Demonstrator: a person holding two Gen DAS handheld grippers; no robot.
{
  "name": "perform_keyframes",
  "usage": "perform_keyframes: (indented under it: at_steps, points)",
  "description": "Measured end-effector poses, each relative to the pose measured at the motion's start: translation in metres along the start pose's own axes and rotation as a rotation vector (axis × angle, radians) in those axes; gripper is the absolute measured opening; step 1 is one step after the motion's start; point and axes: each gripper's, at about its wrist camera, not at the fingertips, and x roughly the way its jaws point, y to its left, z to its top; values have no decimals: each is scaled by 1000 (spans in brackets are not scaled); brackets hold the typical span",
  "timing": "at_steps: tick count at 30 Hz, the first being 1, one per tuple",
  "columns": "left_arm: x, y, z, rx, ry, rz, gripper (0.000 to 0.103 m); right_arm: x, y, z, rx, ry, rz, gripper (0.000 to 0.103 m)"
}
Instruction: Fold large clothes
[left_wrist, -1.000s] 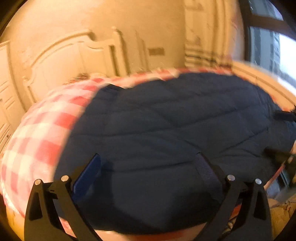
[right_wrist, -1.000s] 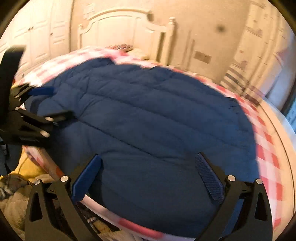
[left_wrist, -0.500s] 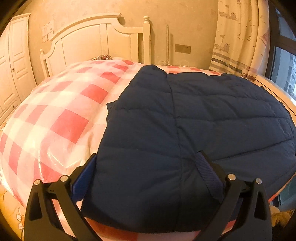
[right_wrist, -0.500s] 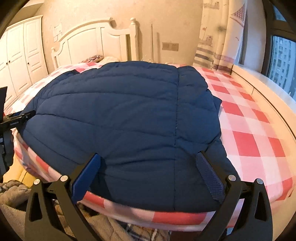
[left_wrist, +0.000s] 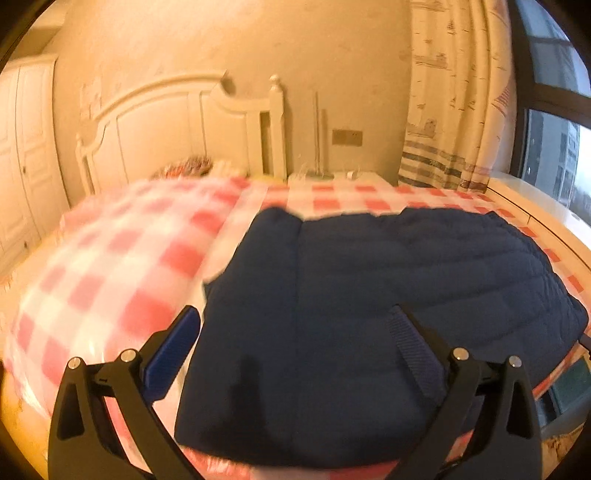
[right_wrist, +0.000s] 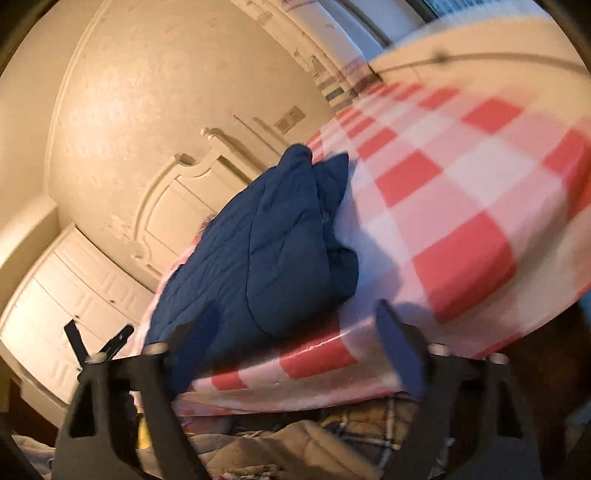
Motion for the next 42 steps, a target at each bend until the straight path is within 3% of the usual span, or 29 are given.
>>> perform_keyframes:
  at_steps: [6, 9, 10, 13, 15, 18, 20, 22, 23, 24, 26, 29, 31, 35, 38, 40, 42]
  points:
    - [43, -32, 29, 80, 16, 32, 101, 15, 17, -3, -48, 47, -4, 77]
    - [89, -39, 26, 100, 102, 43, 101, 24, 21, 1, -17, 90, 18, 78]
    - [111, -42, 21, 106, 167, 26, 101, 29, 25, 3, -17, 113, 15, 78]
    - [122, -36, 19, 84, 213, -13, 101, 52, 39, 8, -19, 171, 3, 81]
    - [126, -33, 18, 77, 229, -35, 101, 68, 53, 14, -33, 198, -35, 91]
    - [129, -29, 17, 67, 248, -57, 101, 90, 64, 28, 20, 182, -127, 93]
    - [130, -29, 15, 73, 249, -52, 101, 99, 59, 36, 114, 130, -156, 93]
    - [130, -31, 14, 80, 249, -43, 101, 112, 61, 43, 124, 89, -151, 93]
    - [130, -31, 14, 77, 248, -37, 101, 114, 61, 44, 118, 77, -128, 89]
    - [131, -31, 15, 71, 250, -30, 101, 115, 61, 44, 99, 59, -106, 73]
    - [132, -28, 17, 58, 258, -33, 101, 107, 62, 42, 48, 10, -48, 55]
    - [127, -29, 29, 52, 287, -70, 100, 87, 66, 34, -8, -59, -7, 42]
    - [117, -32, 52, 25, 254, -123, 100, 82, 74, 32, -28, -74, 1, 41]
    - [121, -54, 98, 20, 187, -52, 101, 66, 88, 23, -96, -109, 11, 41]
    - [166, -88, 111, 76, 271, 20, 101, 51, 100, 18, -151, -129, 22, 41]
    - [196, -112, 99, 138, 339, 37, 101, 45, 109, 17, -193, -128, 12, 41]
    - [209, -128, 83, 224, 355, 91, 101, 47, 112, 19, -212, -123, 6, 41]
